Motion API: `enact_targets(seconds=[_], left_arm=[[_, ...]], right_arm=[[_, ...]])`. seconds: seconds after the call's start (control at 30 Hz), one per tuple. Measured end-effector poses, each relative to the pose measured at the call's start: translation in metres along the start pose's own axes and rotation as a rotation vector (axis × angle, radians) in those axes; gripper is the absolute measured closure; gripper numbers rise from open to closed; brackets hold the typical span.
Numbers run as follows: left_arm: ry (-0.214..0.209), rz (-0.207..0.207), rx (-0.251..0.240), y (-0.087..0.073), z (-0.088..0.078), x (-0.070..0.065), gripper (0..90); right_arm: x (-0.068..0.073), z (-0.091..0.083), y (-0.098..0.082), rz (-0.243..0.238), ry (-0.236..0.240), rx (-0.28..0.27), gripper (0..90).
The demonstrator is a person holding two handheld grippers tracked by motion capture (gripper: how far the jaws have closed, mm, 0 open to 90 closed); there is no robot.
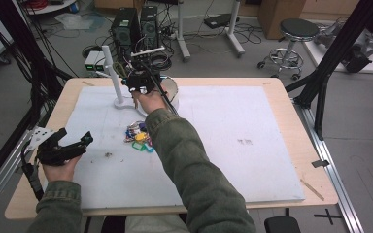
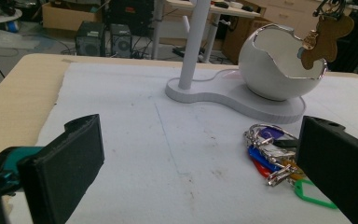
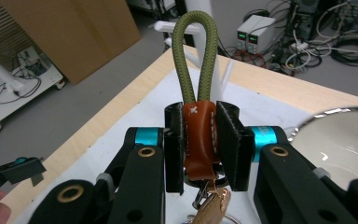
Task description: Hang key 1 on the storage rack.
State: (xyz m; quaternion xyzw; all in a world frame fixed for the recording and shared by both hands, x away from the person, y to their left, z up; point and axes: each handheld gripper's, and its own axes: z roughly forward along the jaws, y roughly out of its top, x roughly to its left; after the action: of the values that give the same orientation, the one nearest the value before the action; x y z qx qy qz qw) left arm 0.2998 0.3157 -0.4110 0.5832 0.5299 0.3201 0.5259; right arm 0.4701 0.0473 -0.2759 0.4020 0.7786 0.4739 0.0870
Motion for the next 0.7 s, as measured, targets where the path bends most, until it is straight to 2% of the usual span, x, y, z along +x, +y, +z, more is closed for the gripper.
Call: enact_targets(seconds=[0.3,0.47,0.7], left_arm=[[0.005,-0.001,0.001,0.000,-0.001,0.001,1.7],[0.003,-0.001,0.002,0.000,-0.001,0.002,1.7],[0.000,0.000,0.005,0.000,-0.001,0.001,1.7]], right_arm=[[0.011,0.008,0.005,-0.021,0.015,0.003,73.3],[0.017,0.013,0.008,-0.048,0.012,0.017,73.3],[0.014,0.021,0.008,-0.049,-0.004,0.031,73.3]])
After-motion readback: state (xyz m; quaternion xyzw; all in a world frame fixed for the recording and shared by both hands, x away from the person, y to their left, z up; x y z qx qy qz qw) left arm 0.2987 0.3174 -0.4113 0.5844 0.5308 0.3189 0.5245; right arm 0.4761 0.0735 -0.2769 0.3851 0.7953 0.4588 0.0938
